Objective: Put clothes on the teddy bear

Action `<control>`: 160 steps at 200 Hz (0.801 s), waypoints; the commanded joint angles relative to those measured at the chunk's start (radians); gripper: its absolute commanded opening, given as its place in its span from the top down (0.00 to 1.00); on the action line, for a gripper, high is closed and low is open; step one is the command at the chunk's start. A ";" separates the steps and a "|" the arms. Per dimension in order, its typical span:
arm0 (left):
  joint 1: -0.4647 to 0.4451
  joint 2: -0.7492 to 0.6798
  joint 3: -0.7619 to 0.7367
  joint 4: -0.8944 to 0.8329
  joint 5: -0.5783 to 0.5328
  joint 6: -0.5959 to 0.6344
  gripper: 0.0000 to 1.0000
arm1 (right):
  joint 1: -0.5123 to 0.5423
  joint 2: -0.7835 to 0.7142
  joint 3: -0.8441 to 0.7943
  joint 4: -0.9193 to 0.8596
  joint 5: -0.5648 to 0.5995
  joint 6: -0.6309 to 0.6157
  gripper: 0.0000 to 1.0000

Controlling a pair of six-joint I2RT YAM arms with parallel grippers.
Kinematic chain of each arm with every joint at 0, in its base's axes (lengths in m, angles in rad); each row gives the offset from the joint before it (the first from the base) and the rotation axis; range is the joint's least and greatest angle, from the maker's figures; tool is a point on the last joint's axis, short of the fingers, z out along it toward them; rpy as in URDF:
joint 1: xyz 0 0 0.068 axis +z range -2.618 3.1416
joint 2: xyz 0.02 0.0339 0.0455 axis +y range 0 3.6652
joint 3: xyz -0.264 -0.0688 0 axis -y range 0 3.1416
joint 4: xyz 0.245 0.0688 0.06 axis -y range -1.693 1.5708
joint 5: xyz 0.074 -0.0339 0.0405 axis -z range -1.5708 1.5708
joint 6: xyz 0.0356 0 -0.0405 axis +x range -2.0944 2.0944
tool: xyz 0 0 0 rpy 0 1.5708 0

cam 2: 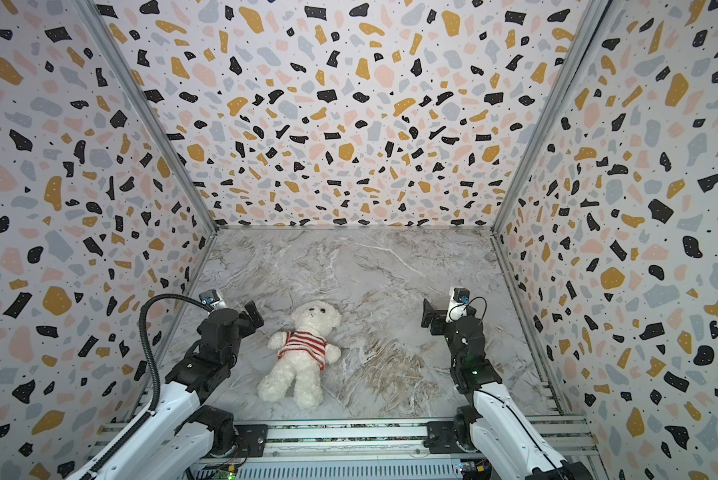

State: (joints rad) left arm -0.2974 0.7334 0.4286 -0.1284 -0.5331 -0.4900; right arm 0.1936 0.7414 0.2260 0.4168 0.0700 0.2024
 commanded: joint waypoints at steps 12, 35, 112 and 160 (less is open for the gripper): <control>0.005 -0.030 0.022 0.013 -0.089 0.093 0.00 | -0.084 -0.033 0.052 -0.046 -0.065 -0.087 0.01; 0.004 -0.086 -0.035 0.099 -0.096 0.154 0.00 | -0.145 -0.003 0.047 -0.026 -0.142 -0.125 0.01; 0.004 -0.149 -0.251 0.372 -0.154 0.293 0.00 | -0.155 -0.056 -0.083 0.159 -0.028 -0.193 0.01; 0.004 -0.078 -0.314 0.542 -0.193 0.297 0.00 | -0.157 0.047 -0.147 0.316 -0.025 -0.165 0.01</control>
State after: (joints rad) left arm -0.2974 0.6289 0.1490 0.2581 -0.6754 -0.2161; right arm 0.0406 0.7330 0.1062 0.5999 0.0277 0.0341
